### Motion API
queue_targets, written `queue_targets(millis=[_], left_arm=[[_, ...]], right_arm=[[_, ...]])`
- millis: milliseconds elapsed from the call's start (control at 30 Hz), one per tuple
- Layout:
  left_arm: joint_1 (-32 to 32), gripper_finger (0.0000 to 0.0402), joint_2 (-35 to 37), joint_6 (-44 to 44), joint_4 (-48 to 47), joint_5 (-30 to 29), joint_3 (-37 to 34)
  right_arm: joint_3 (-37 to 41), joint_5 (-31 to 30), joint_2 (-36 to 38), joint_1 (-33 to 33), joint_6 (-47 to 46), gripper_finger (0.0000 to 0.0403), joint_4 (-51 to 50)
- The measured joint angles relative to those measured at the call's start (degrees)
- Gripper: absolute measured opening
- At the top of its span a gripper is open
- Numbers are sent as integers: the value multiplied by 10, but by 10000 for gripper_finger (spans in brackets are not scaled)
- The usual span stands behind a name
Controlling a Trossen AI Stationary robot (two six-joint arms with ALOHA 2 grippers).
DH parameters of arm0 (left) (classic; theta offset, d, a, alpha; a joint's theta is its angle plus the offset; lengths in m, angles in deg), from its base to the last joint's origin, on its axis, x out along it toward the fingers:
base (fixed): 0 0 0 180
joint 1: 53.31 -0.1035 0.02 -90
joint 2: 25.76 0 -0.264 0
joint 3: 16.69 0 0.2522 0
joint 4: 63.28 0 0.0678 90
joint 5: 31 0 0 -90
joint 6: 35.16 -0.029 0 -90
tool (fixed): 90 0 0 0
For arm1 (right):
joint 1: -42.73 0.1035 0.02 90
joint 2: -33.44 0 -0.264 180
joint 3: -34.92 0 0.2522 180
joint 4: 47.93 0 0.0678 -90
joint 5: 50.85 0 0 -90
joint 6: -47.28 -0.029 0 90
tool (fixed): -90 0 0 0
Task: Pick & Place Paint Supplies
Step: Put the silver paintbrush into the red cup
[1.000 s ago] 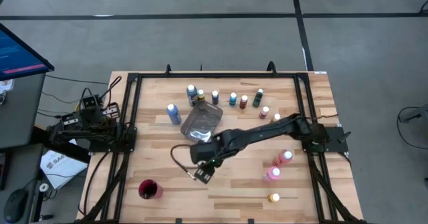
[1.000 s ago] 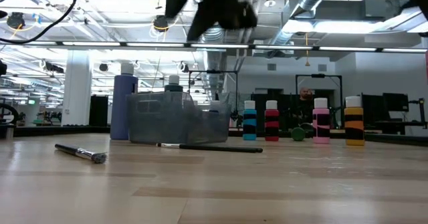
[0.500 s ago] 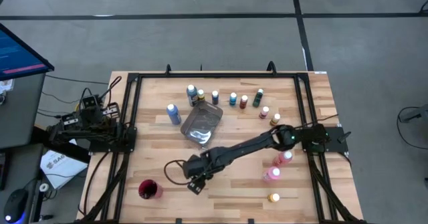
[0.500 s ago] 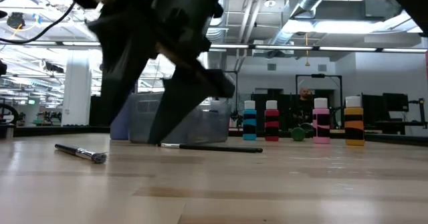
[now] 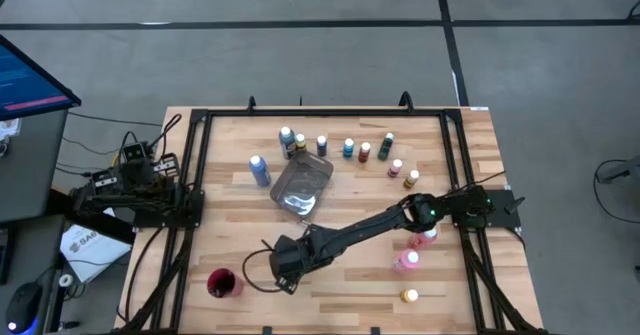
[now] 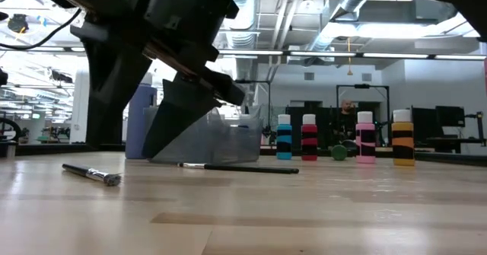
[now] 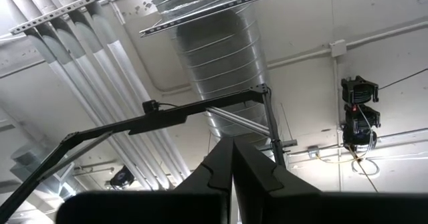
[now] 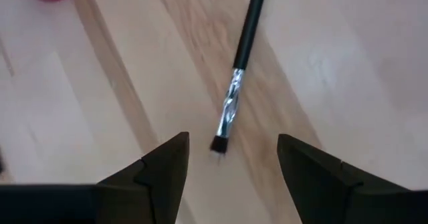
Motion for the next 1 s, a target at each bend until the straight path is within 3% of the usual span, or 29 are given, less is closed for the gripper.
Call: queue_targets(millis=[333, 600, 700, 1000], left_arm=[[0, 3, 0, 0, 0, 0, 0], [0, 3, 0, 0, 0, 0, 0], [0, 3, 0, 0, 0, 0, 0], [0, 3, 0, 0, 0, 0, 0]], right_arm=[[10, -72, -11, 20, 11, 223, 37], [7, -78, -39, 26, -19, 216, 14], [8, -82, -38, 26, -30, 182, -9], [10, -63, -39, 23, -16, 14, -36]])
